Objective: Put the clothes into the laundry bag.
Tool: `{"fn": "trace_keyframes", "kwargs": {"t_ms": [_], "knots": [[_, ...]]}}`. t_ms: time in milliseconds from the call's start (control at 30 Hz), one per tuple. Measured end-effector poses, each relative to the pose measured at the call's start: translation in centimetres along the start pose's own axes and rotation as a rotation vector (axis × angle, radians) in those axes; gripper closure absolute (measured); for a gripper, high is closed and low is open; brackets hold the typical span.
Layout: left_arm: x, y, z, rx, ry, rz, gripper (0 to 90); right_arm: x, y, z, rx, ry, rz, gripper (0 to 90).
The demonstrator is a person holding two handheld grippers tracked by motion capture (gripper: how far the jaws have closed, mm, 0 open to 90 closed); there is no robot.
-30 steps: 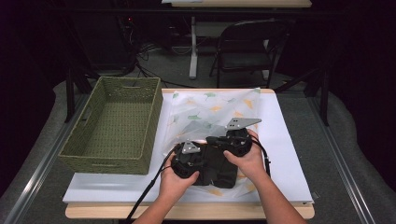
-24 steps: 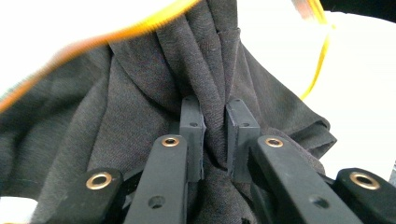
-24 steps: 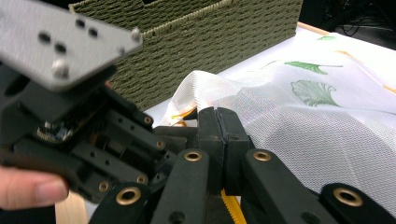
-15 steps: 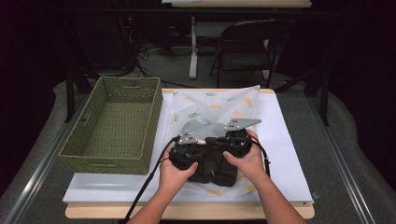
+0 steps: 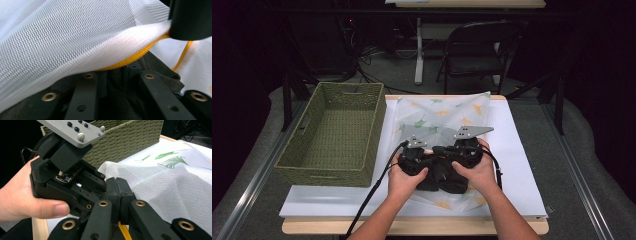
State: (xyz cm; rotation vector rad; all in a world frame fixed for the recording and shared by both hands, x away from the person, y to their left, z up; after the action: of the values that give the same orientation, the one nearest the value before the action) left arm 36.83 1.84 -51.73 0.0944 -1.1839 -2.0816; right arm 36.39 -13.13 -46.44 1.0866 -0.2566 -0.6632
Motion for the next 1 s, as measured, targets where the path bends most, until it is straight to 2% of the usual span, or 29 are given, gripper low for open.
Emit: {"fn": "trace_keyframes", "kwargs": {"t_ms": [100, 133, 167, 233, 267, 333, 600, 700, 767, 867, 900, 1000], "knots": [[0.1, -0.1, 0.1, -0.007, -0.008, 0.005, 65.1, 0.1, -0.1, 0.0, -0.005, -0.005, 0.000, 89.7], [0.1, -0.1, 0.4, -0.013, -0.002, -0.002, 65.1, 0.1, -0.1, 0.0, -0.005, -0.005, 0.000, 89.7], [0.4, -0.1, 0.9, -0.014, -0.007, 0.004, 58.1, 0.2, -0.1, 0.0, -0.004, -0.008, -0.001, 89.7], [0.7, 0.0, 1.2, -0.014, -0.009, 0.003, 54.2, 0.3, -0.1, 0.1, -0.004, -0.009, -0.003, 89.7], [1.1, 0.1, 1.8, -0.016, -0.008, -0.004, 51.5, 0.3, -0.1, 0.1, -0.004, -0.009, -0.004, 89.7], [1.5, 0.1, 2.5, -0.031, -0.020, -0.014, 49.1, 0.3, -0.1, 0.1, -0.002, -0.011, -0.004, 89.7], [2.4, 0.4, 5.3, -0.009, -0.006, -0.063, 42.7, 0.5, -0.2, 0.1, -0.004, -0.015, -0.004, 89.7], [1.9, -0.1, 6.5, -0.012, 0.022, -0.064, 39.4, 0.5, -0.2, 0.1, -0.004, -0.015, -0.006, 89.7], [1.6, -0.3, 6.6, -0.012, 0.024, -0.055, 38.8, 0.5, -0.2, 0.1, -0.004, -0.015, -0.005, 89.7], [0.7, -1.2, 6.4, -0.038, 0.030, -0.029, 38.4, 0.4, -0.2, 0.0, -0.004, -0.014, -0.008, 89.7], [0.4, -1.7, 6.1, -0.048, 0.020, -0.004, 38.5, 0.3, -0.2, 0.0, -0.005, -0.014, -0.007, 89.7], [0.0, -2.4, 5.8, -0.057, 0.025, 0.000, 38.3, 0.4, -0.2, 0.0, -0.005, -0.013, -0.007, 89.7]]}}
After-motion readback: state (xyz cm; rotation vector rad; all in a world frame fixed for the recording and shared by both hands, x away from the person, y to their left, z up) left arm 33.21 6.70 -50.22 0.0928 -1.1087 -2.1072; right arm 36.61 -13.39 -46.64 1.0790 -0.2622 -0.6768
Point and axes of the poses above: each handheld gripper's, and its own axes: z roughly backward along the jaws, y roughly out of its top, x roughly to its right, the point moved 3 cm from there along -z, roughly forward along the jaws, and after that the axes turned 5 degrees about -y, right-handed, at the moved point
